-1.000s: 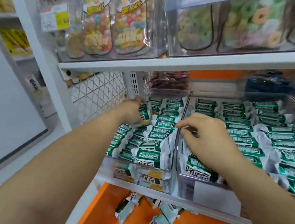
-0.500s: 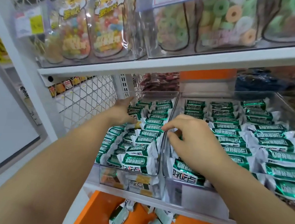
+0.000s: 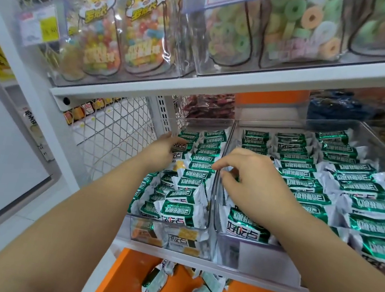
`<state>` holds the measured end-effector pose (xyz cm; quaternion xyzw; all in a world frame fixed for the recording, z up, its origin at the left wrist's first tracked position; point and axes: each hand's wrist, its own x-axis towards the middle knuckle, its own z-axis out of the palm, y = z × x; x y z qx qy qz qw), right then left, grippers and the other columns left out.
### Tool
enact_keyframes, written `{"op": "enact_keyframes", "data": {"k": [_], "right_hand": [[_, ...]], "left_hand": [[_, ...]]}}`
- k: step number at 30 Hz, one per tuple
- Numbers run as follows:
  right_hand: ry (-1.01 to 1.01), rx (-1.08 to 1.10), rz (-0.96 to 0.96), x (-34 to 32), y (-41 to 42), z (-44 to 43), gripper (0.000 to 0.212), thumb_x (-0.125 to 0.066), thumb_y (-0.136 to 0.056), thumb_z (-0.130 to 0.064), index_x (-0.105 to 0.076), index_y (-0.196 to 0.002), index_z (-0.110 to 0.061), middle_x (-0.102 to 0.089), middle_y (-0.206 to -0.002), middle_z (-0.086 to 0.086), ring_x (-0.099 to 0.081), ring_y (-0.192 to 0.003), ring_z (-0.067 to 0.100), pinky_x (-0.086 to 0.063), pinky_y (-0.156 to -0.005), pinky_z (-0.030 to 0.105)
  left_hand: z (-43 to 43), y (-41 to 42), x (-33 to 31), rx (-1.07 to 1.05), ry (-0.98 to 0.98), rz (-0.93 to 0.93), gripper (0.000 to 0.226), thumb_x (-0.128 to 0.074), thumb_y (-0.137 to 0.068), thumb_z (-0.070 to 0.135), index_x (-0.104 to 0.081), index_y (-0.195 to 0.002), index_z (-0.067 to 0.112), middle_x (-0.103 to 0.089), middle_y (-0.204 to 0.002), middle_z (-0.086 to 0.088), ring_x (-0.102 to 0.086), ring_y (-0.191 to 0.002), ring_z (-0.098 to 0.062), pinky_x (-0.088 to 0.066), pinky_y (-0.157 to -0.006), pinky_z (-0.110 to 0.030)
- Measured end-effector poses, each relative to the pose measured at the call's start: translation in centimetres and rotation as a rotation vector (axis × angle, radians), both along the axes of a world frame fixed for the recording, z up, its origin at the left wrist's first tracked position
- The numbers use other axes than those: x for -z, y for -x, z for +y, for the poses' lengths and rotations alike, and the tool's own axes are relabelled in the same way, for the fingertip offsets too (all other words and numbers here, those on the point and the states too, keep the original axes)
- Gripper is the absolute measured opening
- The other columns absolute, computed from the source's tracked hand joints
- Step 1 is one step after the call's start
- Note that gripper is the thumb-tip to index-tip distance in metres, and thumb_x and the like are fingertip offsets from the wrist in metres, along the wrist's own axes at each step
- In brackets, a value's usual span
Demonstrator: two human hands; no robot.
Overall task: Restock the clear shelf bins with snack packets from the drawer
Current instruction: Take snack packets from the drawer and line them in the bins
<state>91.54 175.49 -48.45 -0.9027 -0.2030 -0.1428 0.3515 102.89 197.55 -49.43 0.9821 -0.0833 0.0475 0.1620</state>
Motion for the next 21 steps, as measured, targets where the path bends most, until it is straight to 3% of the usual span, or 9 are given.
{"op": "enact_keyframes", "data": {"k": [2, 6, 8, 12, 16, 19, 21], "right_hand": [[0.006, -0.005, -0.006, 0.0, 0.0, 0.0, 0.026, -0.049, -0.096, -0.016, -0.068, -0.111, -0.025, -0.044, -0.084, -0.021, -0.044, -0.059, 0.002, -0.037, -0.063, 0.023], [0.004, -0.011, -0.013, 0.1, -0.1, -0.1, 0.027, -0.049, -0.095, -0.016, -0.068, -0.112, -0.024, -0.045, -0.088, -0.019, -0.043, -0.061, 0.0, -0.037, -0.066, 0.022], [0.005, -0.009, -0.013, 0.1, -0.1, -0.1, 0.027, -0.049, -0.095, -0.015, -0.068, -0.112, -0.024, -0.045, -0.086, -0.019, -0.043, -0.061, -0.001, -0.037, -0.066, 0.022], [-0.003, -0.016, -0.015, 0.1, 0.0, 0.0, 0.027, -0.05, -0.095, -0.015, -0.069, -0.111, -0.024, -0.043, -0.085, -0.02, -0.05, -0.068, 0.003, -0.044, -0.071, 0.026], [-0.013, -0.011, -0.02, 0.1, -0.1, 0.0, 0.026, -0.05, -0.095, -0.014, -0.069, -0.111, -0.024, -0.043, -0.085, -0.02, -0.047, -0.066, 0.001, -0.039, -0.069, 0.023], [-0.015, -0.013, -0.016, 0.1, 0.1, 0.0, 0.026, -0.05, -0.095, -0.014, -0.069, -0.111, -0.023, -0.044, -0.086, -0.02, -0.048, -0.066, 0.001, -0.04, -0.069, 0.023], [-0.012, -0.02, -0.018, 0.1, 0.1, 0.0, 0.027, -0.05, -0.095, -0.014, -0.069, -0.111, -0.023, -0.046, -0.089, -0.018, -0.048, -0.066, 0.002, -0.041, -0.07, 0.024]], "left_hand": [[-0.3, 0.0, 0.0, -0.007, 0.012, 0.013, 0.059, -0.039, -0.092, -0.001, -0.037, -0.143, 0.028, -0.004, -0.159, -0.011, -0.019, -0.144, -0.027, -0.036, -0.093, -0.026], [-0.2, 0.7, 0.3, 0.049, -0.127, 0.109, 0.078, -0.054, -0.089, 0.003, -0.015, -0.15, 0.031, 0.005, -0.158, -0.006, -0.019, -0.142, -0.034, -0.044, -0.094, -0.031], [0.0, 0.9, 0.5, 0.053, -0.197, 0.111, 0.08, -0.053, -0.088, -0.001, -0.012, -0.152, 0.027, -0.002, -0.157, -0.008, -0.031, -0.136, -0.034, -0.049, -0.088, -0.031], [0.1, 0.4, 0.3, 0.065, -0.177, -0.129, 0.068, -0.063, -0.087, 0.007, -0.033, -0.147, 0.02, -0.033, -0.147, -0.011, -0.044, -0.127, -0.029, -0.039, -0.101, -0.031], [-0.1, 0.1, 1.0, 0.139, -0.289, -0.174, 0.07, -0.065, -0.086, 0.009, -0.033, -0.147, 0.022, -0.035, -0.15, -0.007, -0.04, -0.131, -0.03, -0.035, -0.105, -0.035], [0.3, 0.3, 1.6, 0.143, -0.332, -0.142, 0.074, -0.058, -0.088, 0.003, -0.023, -0.15, 0.026, -0.022, -0.157, -0.005, -0.034, -0.135, -0.034, -0.035, -0.108, -0.04], [0.6, 0.6, 1.7, 0.132, -0.234, -0.026, 0.081, -0.053, -0.089, -0.005, -0.014, -0.152, 0.026, -0.006, -0.16, -0.006, -0.031, -0.139, -0.029, -0.032, -0.109, -0.034]]}}
